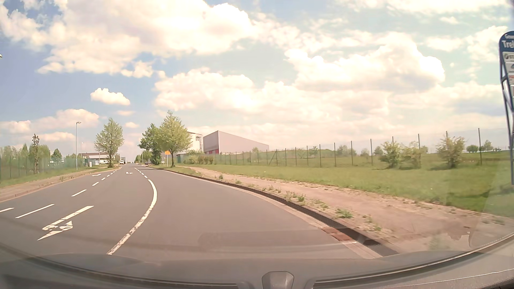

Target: Follow the waypoints while adhering to traffic rules and regulations

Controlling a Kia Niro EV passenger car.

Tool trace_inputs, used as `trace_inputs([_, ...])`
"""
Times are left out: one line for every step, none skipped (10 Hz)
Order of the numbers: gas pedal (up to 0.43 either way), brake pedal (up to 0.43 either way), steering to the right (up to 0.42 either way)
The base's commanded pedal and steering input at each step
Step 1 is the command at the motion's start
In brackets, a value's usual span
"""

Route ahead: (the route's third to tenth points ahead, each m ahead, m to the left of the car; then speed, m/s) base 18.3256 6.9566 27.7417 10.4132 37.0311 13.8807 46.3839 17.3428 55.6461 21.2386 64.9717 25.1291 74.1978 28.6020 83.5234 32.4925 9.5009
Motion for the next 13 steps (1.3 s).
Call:
trace_inputs([0.177,0.0,-0.092])
trace_inputs([0.157,0.0,-0.096])
trace_inputs([0.157,0.0,-0.099])
trace_inputs([0.157,0.0,-0.1])
trace_inputs([0.157,0.0,-0.101])
trace_inputs([0.157,0.0,-0.104])
trace_inputs([0.157,0.0,-0.104])
trace_inputs([0.157,0.0,-0.104])
trace_inputs([0.157,0.0,-0.104])
trace_inputs([0.157,0.0,-0.101])
trace_inputs([0.157,0.0,-0.099])
trace_inputs([0.157,0.0,-0.095])
trace_inputs([0.157,0.0,-0.094])
